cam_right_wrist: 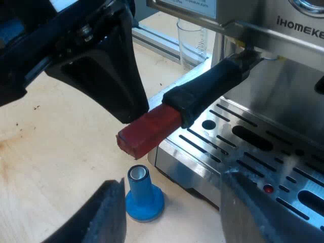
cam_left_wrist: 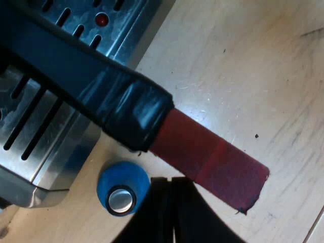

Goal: Put the handle in the coffee machine

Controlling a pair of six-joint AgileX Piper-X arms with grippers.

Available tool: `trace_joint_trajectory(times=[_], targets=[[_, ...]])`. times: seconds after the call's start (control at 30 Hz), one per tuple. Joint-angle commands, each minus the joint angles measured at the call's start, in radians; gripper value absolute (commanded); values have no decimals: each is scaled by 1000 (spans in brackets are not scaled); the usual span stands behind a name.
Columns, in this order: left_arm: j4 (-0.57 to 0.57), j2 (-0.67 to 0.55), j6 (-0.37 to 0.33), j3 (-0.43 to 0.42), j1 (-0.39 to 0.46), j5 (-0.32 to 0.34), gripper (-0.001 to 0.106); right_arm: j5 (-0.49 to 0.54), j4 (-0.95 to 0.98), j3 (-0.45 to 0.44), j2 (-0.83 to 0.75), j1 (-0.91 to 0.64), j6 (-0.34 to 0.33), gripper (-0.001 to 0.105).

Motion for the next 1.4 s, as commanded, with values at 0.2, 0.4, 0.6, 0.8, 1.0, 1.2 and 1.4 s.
trace_joint_trajectory(times=[0.2,0.4,0.6,0.8,1.0,1.2,1.4], targets=[[-63,11,-6,-4,-36,298,0,0,-8,-12,-8,2,-9,45],[-3,11,22,-4,-31,40,0,0,-8,-12,-8,2,-9,45],[64,6,25,-4,-14,1,0,0,-8,-12,-8,2,-9,45],[64,-28,22,-4,41,-11,0,0,-8,-12,-8,2,-9,45],[87,-124,22,-3,147,-10,0,0,-8,-12,-8,2,-9,45],[87,-222,22,-3,212,-8,0,0,-8,-12,-8,2,-9,46],[90,-310,22,-3,262,51,0,0,-8,-12,-8,2,17,73]])
